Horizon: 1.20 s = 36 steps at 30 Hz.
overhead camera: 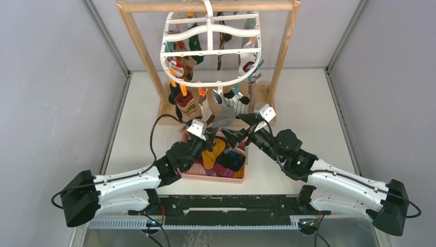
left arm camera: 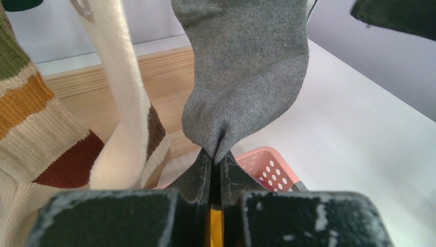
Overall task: Remove the socks clipped to the hanger
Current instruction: Remove the sock from the hanger.
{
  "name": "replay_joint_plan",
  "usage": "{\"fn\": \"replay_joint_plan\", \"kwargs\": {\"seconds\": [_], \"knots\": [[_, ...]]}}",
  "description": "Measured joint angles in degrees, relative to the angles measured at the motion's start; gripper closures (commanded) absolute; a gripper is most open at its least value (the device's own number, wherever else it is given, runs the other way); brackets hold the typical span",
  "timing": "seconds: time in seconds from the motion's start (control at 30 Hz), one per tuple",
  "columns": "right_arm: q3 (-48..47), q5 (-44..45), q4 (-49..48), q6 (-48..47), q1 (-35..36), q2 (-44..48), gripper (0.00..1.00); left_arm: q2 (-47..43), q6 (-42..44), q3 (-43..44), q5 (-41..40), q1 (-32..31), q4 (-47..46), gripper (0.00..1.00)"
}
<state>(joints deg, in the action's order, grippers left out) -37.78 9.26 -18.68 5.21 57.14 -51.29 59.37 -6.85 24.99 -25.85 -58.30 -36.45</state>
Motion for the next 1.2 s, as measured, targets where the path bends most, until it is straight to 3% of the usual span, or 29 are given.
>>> {"fn": "replay_joint_plan", "kwargs": {"seconds": [0.23,0.53,0.93,1.2], "knots": [[-3.3,2.5,-1.8,-2.7,0.1,-2.5,0.13,-3.0,1.8,0.0,-2.0,-3.0,2.3,0.96],[-8.9,1.1,-4.3,-4.4,2.8,-4.3,0.39,-7.0,3.4,0.0,-3.9,-5.1,5.3,0.96],[-19.5,2.2,-4.7,-7.0,4.1,-15.6,0.37,-12.3,4.0,0.0,-5.9,-6.1,8.7,0.96],[-21.0,5.3,-4.8,-7.5,4.1,-18.4,0.37,-21.9,3.0,-0.2,-13.8,-6.1,14.3,0.96]]}}
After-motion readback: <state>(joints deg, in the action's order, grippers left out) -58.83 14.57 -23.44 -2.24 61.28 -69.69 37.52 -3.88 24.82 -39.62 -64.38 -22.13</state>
